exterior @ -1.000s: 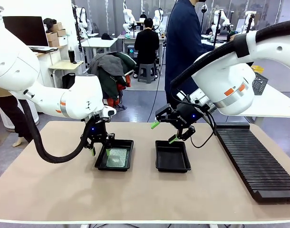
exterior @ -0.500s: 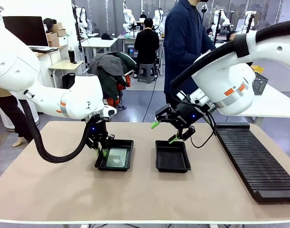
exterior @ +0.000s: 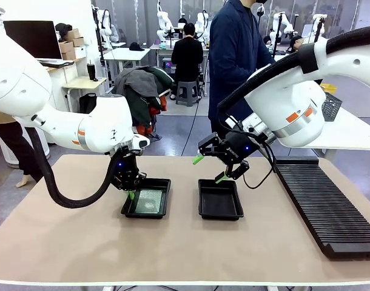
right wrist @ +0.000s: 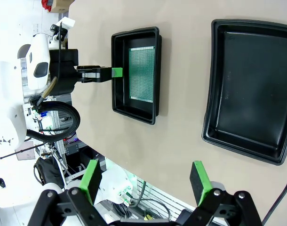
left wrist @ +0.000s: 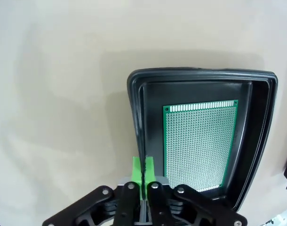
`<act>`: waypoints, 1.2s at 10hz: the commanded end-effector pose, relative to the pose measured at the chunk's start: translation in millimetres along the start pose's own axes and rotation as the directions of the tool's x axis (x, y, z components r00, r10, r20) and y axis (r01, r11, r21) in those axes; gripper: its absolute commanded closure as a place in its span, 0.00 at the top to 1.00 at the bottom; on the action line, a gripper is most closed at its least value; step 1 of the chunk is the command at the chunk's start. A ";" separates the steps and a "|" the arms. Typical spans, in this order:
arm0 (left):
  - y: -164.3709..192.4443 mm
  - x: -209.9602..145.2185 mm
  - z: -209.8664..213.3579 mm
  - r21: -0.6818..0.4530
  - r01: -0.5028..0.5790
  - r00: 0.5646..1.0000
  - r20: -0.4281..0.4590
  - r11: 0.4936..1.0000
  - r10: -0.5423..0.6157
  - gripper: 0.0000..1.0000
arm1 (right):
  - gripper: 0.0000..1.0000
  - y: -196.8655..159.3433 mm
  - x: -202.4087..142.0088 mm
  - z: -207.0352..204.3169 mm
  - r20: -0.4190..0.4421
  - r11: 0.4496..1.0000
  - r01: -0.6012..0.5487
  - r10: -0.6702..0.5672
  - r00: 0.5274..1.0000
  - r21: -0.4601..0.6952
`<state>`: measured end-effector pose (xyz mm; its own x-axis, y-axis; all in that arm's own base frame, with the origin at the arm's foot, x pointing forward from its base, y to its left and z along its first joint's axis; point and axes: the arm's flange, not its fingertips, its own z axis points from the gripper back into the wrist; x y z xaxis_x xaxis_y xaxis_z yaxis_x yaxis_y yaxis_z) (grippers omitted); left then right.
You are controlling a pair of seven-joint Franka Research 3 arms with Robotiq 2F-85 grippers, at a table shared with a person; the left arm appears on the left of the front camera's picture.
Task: Inspect and transfer BCBs to ESD trays.
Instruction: Pick up the ESD tray and place it on the left side of the table.
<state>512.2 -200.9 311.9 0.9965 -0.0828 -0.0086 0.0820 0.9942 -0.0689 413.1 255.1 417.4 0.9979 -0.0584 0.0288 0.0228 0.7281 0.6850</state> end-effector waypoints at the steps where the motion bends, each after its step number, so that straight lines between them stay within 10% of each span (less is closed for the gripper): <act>1: 4.0 -3.1 -2.6 -0.027 -0.001 1.000 0.021 1.000 0.001 0.00 | 1.00 3.1 3.3 -1.9 0.012 1.000 0.017 -0.017 1.000 -0.025; 12: 0.3 0.2 -0.2 -0.004 -0.004 1.000 0.003 1.000 0.004 0.00 | 1.00 3.1 3.3 -1.9 0.012 1.000 0.017 -0.017 1.000 -0.025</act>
<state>512.5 -200.4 311.7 0.9973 -0.0726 -0.0073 0.0718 0.9944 -0.0774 413.1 255.1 417.4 0.9979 -0.0585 0.0288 0.0229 0.7281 0.6850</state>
